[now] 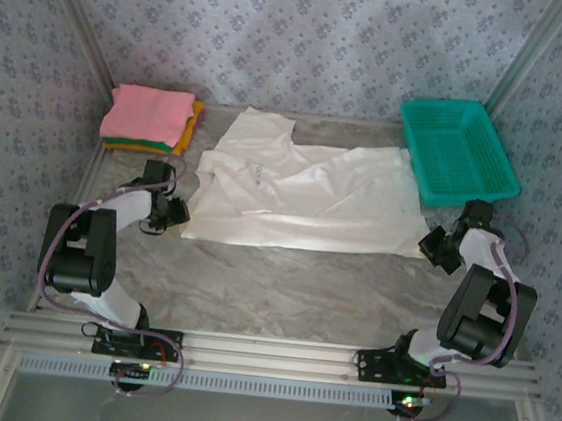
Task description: Fold and stack the t-shirts
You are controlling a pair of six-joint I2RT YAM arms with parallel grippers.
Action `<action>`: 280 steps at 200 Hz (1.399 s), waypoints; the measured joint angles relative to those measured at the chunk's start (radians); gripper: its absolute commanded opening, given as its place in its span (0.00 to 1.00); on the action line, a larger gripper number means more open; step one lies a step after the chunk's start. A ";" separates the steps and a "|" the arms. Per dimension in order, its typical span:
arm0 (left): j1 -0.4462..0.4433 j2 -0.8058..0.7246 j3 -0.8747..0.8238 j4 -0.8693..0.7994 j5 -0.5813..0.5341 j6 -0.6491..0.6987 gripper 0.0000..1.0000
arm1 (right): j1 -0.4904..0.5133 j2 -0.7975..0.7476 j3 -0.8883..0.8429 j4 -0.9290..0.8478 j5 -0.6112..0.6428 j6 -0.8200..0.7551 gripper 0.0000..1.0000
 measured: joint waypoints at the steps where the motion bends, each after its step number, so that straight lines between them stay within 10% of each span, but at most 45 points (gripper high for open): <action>1: 0.000 0.000 0.000 0.000 0.000 0.000 0.42 | 0.000 0.001 0.000 0.000 0.000 0.000 0.06; 71: 0.005 -0.043 0.022 -0.057 0.003 0.000 0.48 | 0.024 -0.020 0.043 -0.056 0.049 -0.006 0.37; 104: -0.042 -0.122 0.114 -0.113 0.000 -0.002 0.42 | 0.184 -0.112 0.104 -0.046 0.067 0.000 0.00; 150: -0.223 -0.056 0.215 -0.026 0.068 -0.018 0.07 | 0.336 0.019 0.120 0.084 0.022 0.055 0.00; 200: -0.164 0.137 0.115 0.085 0.091 -0.085 0.08 | 0.336 0.132 0.045 0.184 -0.022 0.108 0.00; 280: -0.117 -0.042 -0.125 0.243 0.081 -0.261 0.08 | 0.376 0.048 -0.158 0.359 -0.076 0.219 0.00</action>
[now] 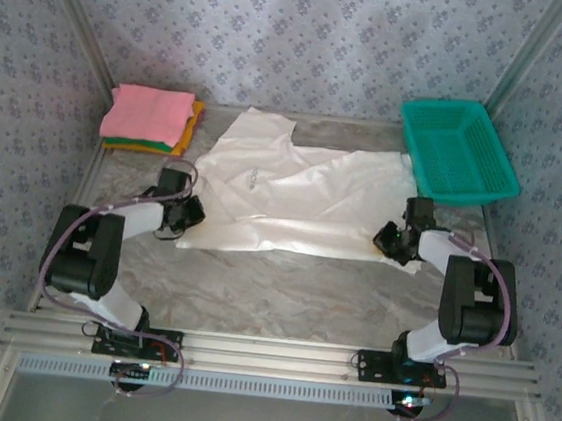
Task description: Fold and stack the t-shirts
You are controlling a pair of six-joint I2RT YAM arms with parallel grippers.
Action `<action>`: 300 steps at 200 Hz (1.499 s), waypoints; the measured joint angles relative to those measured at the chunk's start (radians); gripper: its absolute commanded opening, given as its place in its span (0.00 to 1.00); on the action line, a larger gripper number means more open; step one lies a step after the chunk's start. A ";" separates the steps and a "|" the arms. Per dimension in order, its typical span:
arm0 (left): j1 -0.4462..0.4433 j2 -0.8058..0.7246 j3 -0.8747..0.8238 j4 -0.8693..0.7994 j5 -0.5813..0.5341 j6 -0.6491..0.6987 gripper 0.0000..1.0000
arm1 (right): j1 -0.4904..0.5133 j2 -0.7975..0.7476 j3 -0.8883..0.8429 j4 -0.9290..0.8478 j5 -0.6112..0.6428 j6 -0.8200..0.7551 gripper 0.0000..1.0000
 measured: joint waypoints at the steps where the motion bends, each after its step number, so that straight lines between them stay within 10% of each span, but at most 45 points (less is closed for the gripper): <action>1: 0.001 -0.005 -0.004 -0.003 -0.002 -0.002 0.08 | 0.002 -0.003 -0.003 0.000 0.000 0.003 0.00; 112: -0.079 -0.080 0.203 -0.232 -0.089 0.011 0.35 | 0.135 -0.126 0.130 -0.134 0.047 0.052 0.02; 154: -0.140 -0.063 0.169 -0.216 -0.063 -0.048 0.56 | 0.169 -0.115 0.190 -0.140 0.077 0.014 0.26; 230: -0.153 0.072 0.167 -0.153 -0.058 -0.071 0.48 | 0.227 -0.085 0.210 -0.137 0.103 -0.062 0.41; 300: -0.175 0.154 0.219 -0.111 -0.055 -0.061 0.09 | 0.227 -0.085 0.220 -0.129 0.103 -0.071 0.42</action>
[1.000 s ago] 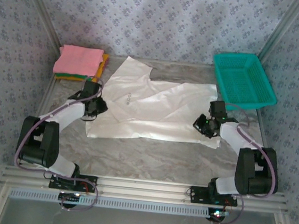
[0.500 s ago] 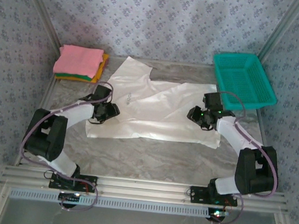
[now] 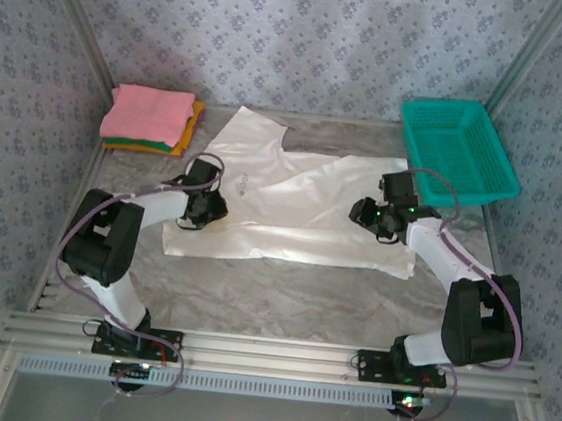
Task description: Fold and stack the t-shirts
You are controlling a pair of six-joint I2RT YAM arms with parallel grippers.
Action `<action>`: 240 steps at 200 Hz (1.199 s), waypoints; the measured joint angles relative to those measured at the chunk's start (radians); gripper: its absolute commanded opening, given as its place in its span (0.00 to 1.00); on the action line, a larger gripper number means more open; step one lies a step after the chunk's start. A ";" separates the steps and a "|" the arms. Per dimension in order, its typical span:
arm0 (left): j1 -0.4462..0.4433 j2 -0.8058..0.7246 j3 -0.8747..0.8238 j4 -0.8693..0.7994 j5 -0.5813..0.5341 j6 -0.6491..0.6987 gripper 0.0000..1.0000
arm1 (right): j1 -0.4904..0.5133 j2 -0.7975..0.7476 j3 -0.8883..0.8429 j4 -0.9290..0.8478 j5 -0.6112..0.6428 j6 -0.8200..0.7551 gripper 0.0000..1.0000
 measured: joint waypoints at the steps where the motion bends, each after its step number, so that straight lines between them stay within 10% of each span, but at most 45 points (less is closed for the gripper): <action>1: 0.000 0.000 0.001 0.000 0.000 -0.003 0.09 | 0.000 0.000 0.000 0.000 0.000 0.000 0.42; 90: -0.019 0.015 0.162 -0.075 -0.032 0.064 0.02 | 0.000 0.000 0.000 0.000 0.006 0.000 0.43; 163: -0.026 0.238 0.476 -0.146 -0.057 0.172 0.43 | -0.005 0.000 0.000 0.003 0.007 -0.008 0.44; 240: -0.051 -0.017 0.322 -0.077 -0.080 0.174 0.37 | -0.016 0.000 0.000 0.016 0.006 -0.027 0.45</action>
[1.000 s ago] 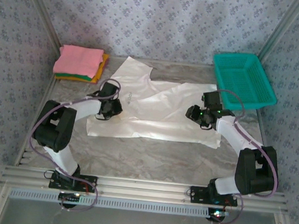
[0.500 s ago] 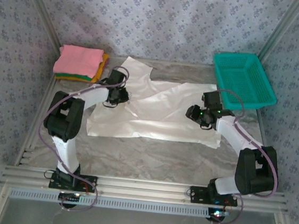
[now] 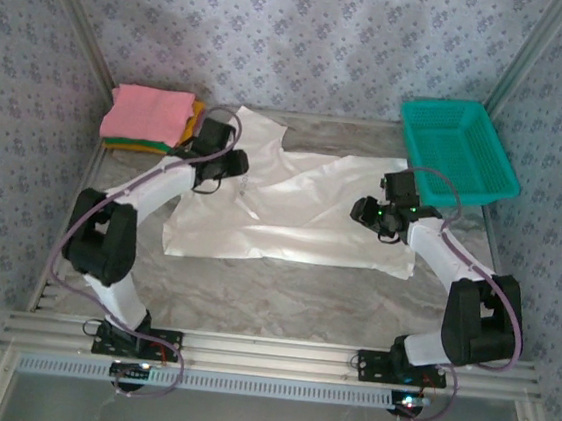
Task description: Fold and stack the t-shirts
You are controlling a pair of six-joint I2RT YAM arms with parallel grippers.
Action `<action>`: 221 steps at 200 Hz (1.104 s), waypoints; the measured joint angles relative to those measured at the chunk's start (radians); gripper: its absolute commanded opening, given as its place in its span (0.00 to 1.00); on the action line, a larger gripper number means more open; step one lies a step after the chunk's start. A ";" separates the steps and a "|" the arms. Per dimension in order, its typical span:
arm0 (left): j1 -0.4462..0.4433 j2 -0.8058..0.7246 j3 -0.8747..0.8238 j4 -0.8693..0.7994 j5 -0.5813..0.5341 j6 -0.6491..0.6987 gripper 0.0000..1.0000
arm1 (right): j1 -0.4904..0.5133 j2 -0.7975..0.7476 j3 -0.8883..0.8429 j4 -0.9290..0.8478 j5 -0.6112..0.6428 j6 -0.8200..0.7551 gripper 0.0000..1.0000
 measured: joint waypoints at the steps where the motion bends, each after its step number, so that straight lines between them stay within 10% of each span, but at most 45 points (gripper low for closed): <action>1: 0.000 -0.006 -0.010 0.001 0.001 0.000 0.37 | 0.000 0.000 0.000 0.000 0.000 0.000 0.45; 38: -0.043 -0.049 -0.177 -0.018 -0.010 -0.075 0.10 | 0.000 0.002 0.000 0.009 0.000 -0.006 0.45; 136: -0.078 -0.060 -0.351 0.089 -0.105 -0.173 0.11 | 0.000 0.004 0.001 0.018 -0.004 -0.007 0.46; 221: -0.071 0.332 0.067 0.187 -0.022 -0.083 0.13 | -0.020 -0.056 -0.002 0.018 -0.007 -0.007 0.46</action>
